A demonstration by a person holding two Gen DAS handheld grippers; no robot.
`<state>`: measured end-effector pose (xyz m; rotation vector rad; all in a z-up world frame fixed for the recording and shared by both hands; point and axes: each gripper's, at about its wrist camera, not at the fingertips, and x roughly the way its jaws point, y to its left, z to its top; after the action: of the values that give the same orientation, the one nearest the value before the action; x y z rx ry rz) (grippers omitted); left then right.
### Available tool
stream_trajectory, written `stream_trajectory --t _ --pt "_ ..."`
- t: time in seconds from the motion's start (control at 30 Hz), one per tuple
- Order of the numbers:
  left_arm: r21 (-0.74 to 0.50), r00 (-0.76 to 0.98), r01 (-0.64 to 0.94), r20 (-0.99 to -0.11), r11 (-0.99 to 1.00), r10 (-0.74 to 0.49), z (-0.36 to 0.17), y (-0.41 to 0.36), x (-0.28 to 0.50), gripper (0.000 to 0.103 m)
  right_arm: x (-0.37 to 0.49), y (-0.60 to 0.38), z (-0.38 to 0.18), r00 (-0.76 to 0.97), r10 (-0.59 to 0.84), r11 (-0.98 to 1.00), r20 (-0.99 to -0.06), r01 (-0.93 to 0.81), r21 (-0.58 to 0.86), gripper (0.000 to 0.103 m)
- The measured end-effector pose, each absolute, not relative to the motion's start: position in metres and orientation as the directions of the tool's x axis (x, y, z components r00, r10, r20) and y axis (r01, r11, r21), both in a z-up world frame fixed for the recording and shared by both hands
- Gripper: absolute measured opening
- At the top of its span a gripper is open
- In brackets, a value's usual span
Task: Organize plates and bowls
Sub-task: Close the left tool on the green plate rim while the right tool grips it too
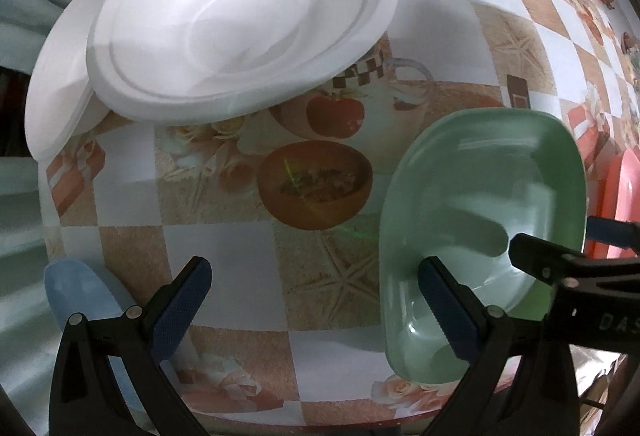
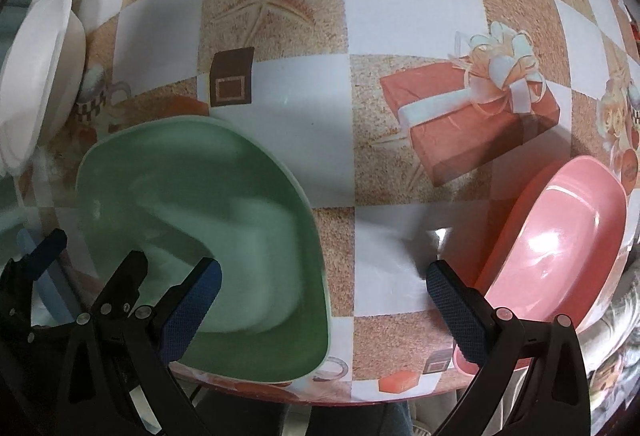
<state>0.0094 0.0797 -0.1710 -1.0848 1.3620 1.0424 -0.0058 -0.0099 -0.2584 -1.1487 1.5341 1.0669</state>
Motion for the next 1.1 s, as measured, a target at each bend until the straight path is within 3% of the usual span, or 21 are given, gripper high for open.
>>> stream_trajectory --t 0.13,0.33,0.4,0.53,0.63,0.73,0.8,0.9,1.03,1.07,1.1 --pt "-0.046 0.03 -0.978 -0.996 0.205 -0.079 -0.177 0.077 0.006 0.103 -0.026 -0.01 -0.27 -0.119 -0.188 0.188 -0.975 -0.979 0.083 0.103" --pt "-0.046 0.029 -0.977 -0.996 0.206 -0.084 -0.192 0.076 0.007 0.103 -0.035 -0.017 -0.276 -0.108 -0.201 0.178 -0.974 -0.981 0.072 0.103" --pt "-0.028 0.009 -0.977 -0.996 0.21 -0.091 -0.169 0.091 0.001 0.103 -0.039 -0.022 -0.272 -0.106 -0.219 0.161 -0.97 -0.984 0.071 0.103" --pt "-0.023 -0.001 -0.974 -0.994 0.225 -0.106 -0.172 0.095 0.008 0.103 -0.019 -0.024 -0.266 -0.11 -0.228 0.165 -0.968 -0.984 0.072 0.103" --pt "-0.01 -0.011 -0.967 -0.997 0.254 -0.082 -0.171 0.096 0.017 0.098 -0.012 -0.03 -0.261 -0.116 -0.214 0.174 -0.97 -0.982 0.079 0.094" --pt "-0.023 0.003 -0.959 -0.998 0.283 -0.068 -0.168 0.092 0.028 0.086 -0.007 -0.032 -0.254 -0.099 -0.197 0.16 -0.975 -0.985 0.067 0.079" --pt "-0.034 0.017 -0.957 -0.998 0.288 -0.059 -0.164 0.089 0.031 0.074 -0.004 -0.033 -0.249 -0.076 -0.18 0.139 -0.981 -0.989 0.052 0.062" --pt "-0.04 0.025 -0.956 -0.998 0.289 -0.057 -0.164 0.092 0.035 0.065 -0.005 -0.034 -0.242 -0.079 -0.156 0.087 -0.985 -0.994 0.066 0.039" --pt "-0.054 0.04 -0.944 -0.998 0.327 -0.049 -0.158 0.095 0.047 0.037 -0.011 -0.034 -0.24 -0.08 -0.156 0.055 -0.985 -0.996 0.072 0.035" --pt "-0.059 0.044 -0.943 -0.998 0.328 -0.051 -0.157 0.093 0.05 0.031 -0.012 -0.034 -0.239 -0.085 -0.155 0.053 -0.984 -0.996 0.077 0.028" --pt "-0.058 0.043 -0.944 -0.998 0.325 -0.053 -0.158 0.094 0.05 0.03 -0.013 -0.034 -0.239 -0.098 -0.156 0.053 -0.983 -0.994 0.09 0.026"
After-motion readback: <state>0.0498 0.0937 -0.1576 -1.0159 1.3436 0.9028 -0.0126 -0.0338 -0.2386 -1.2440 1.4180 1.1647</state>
